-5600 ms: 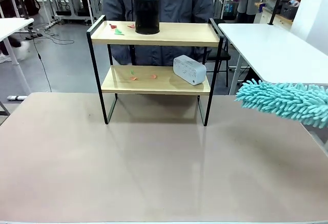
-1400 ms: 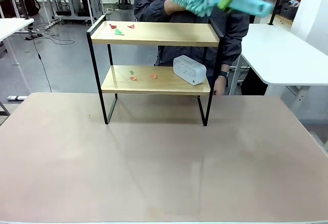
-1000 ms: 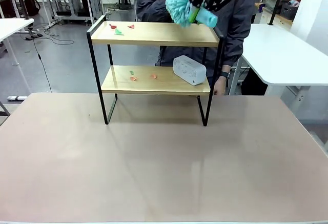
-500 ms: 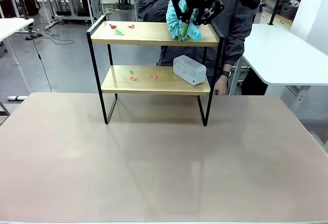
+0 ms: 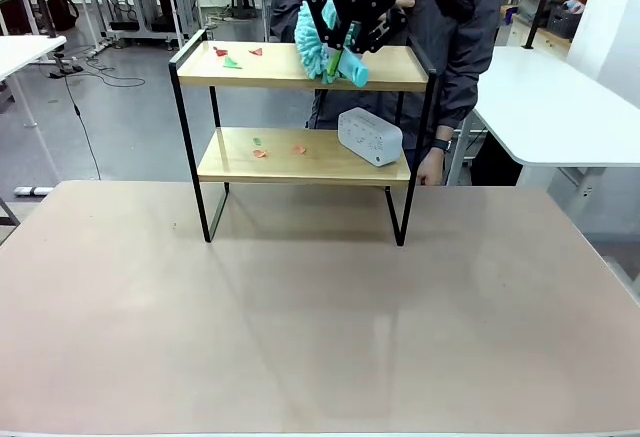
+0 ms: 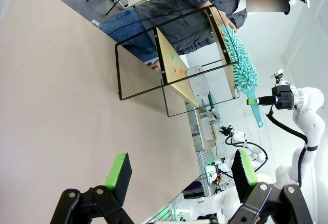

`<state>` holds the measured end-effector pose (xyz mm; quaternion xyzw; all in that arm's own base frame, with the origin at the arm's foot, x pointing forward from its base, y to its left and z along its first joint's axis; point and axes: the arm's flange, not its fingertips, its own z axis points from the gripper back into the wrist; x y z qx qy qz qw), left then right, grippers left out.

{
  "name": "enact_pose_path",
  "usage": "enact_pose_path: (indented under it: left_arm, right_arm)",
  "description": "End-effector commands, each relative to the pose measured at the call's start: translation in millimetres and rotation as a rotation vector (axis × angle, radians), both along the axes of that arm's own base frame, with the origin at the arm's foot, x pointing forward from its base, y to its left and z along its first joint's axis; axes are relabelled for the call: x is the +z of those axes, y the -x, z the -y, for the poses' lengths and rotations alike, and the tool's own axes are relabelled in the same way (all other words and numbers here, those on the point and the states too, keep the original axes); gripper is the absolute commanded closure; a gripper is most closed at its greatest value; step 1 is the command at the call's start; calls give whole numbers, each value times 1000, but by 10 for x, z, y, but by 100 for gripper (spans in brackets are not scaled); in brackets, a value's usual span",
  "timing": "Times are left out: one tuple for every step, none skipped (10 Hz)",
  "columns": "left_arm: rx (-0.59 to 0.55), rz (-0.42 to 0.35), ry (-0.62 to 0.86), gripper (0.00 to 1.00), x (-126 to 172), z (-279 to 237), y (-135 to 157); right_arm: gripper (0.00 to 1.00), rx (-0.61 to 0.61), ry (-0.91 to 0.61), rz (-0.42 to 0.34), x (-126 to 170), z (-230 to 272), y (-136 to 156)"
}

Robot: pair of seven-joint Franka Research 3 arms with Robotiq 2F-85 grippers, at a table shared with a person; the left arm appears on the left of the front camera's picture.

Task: Clean the shelf.
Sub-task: Clean the specific tier of the Shelf with the Duster once objects are removed.

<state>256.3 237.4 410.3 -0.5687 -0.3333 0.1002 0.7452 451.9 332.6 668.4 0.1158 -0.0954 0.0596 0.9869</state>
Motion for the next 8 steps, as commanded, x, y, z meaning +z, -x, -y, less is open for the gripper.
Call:
enact_pose_path:
  left_arm:
    - [3,35,5,0,4,19,-6]
    - [3,35,5,0,4,19,-6]
    - [3,35,5,0,4,19,-6]
    - [3,35,5,0,4,19,-6]
    - [3,35,5,0,4,19,-6]
    - [3,35,5,0,4,19,-6]
    - [3,35,5,0,4,19,-6]
    - [3,35,5,0,4,19,-6]
  right_arm:
    - [88,132,-30,2,9,-38,-67]
    - [88,187,-25,-27,-22,-85,-81]
    - [88,232,-4,-46,-52,-131,-82]
    - [88,272,4,-48,-65,-175,-72]
    - [88,322,-9,-50,-63,-198,-68]
    - [88,364,-41,-55,-54,-197,-70]
    - [88,418,-78,-73,-23,-184,-58]
    - [88,465,-80,-87,-4,-163,-45]
